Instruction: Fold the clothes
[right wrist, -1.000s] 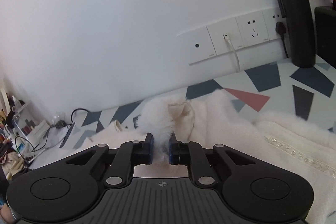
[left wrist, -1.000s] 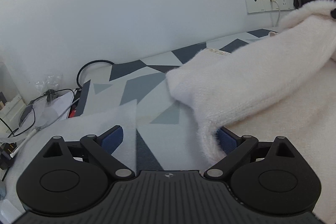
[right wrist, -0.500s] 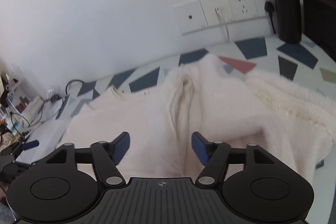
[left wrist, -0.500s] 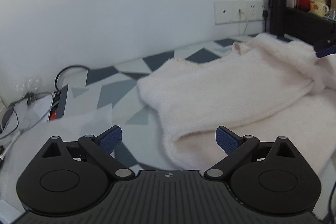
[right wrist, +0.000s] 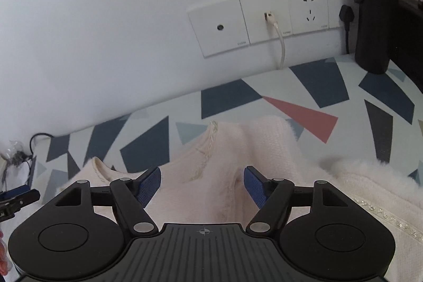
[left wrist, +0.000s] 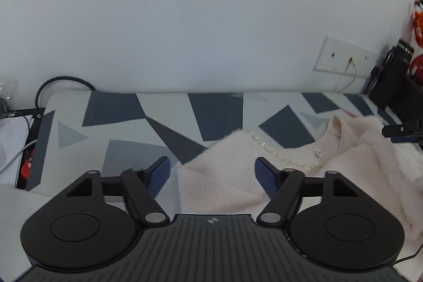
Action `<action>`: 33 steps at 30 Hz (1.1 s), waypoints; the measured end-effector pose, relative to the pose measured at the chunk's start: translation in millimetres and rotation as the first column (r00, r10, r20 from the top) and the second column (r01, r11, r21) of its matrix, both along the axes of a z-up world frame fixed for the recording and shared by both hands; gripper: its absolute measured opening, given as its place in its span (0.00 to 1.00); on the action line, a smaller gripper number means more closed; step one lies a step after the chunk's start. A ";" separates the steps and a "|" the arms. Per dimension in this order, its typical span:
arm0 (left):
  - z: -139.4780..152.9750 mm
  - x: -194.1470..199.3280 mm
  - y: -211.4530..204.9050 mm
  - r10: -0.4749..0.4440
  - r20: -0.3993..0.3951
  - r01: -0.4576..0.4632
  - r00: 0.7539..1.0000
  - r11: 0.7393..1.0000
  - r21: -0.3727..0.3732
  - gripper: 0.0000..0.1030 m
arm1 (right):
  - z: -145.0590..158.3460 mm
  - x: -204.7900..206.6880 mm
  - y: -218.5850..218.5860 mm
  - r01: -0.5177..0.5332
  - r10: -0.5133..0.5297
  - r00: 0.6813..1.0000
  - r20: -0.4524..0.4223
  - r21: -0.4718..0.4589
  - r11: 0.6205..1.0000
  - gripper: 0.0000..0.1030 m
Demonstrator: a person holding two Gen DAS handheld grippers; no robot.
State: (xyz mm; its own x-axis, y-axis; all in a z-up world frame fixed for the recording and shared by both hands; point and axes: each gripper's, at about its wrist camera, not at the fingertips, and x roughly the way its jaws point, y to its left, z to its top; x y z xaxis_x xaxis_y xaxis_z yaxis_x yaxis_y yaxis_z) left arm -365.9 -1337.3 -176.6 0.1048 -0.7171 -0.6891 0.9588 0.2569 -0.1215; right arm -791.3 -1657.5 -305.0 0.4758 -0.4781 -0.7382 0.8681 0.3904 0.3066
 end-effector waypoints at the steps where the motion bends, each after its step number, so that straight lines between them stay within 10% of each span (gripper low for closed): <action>1: -8.9 0.5 -4.7 -0.005 0.000 0.005 1.000 1.000 0.022 0.53 | -6.6 3.6 -2.6 -0.008 0.008 1.000 -0.021 0.006 1.000 0.64; 8: -33.8 -4.2 -18.4 -0.090 -0.002 0.090 0.996 0.994 0.062 0.43 | -35.2 10.7 -12.8 -0.047 0.048 0.999 -0.005 0.067 0.997 0.61; 12: -36.3 -11.3 -21.4 -0.127 0.018 0.126 0.992 0.990 0.060 0.08 | -40.1 14.6 -11.9 -0.071 0.071 0.997 -0.013 0.054 0.996 0.59; 18: -50.1 -14.6 -16.3 -0.159 -0.002 0.159 0.987 0.986 0.038 0.05 | -45.0 9.4 -11.8 -0.073 0.072 0.997 0.017 0.061 0.995 0.54; 21: -45.2 -4.3 -15.0 -0.072 -0.027 0.073 0.997 0.997 0.029 0.13 | -48.2 7.5 -10.9 -0.076 0.076 0.997 0.017 0.062 0.995 0.54; 24: -41.2 3.4 -16.4 -0.051 -0.060 0.053 0.997 0.998 0.035 0.59 | -47.8 6.5 -9.2 -0.081 0.080 0.997 0.023 0.056 0.995 0.54; 29: -43.5 -8.6 -22.8 -0.061 0.015 0.059 0.998 0.994 0.094 0.59 | -48.3 8.1 -6.8 -0.091 0.091 0.996 0.020 0.037 0.995 0.55; 31: -45.0 -11.2 -21.1 -0.071 0.028 0.069 0.997 0.994 0.082 0.05 | -48.0 9.1 -6.2 -0.094 0.093 0.995 0.019 0.030 0.995 0.55; 33: -48.1 -15.7 -18.7 -0.085 0.055 0.082 0.995 0.994 0.066 0.06 | -47.4 9.7 -6.2 -0.097 0.097 0.995 0.019 0.027 0.995 0.56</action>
State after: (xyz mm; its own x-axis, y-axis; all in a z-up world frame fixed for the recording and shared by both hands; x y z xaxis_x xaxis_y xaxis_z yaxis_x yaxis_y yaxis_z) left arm -381.6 -1356.0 -224.7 0.0870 -0.6796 -0.7284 0.9821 0.1811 -0.0516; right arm -781.6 -1663.7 -352.4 0.5319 -0.4087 -0.7416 0.8209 0.4638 0.3333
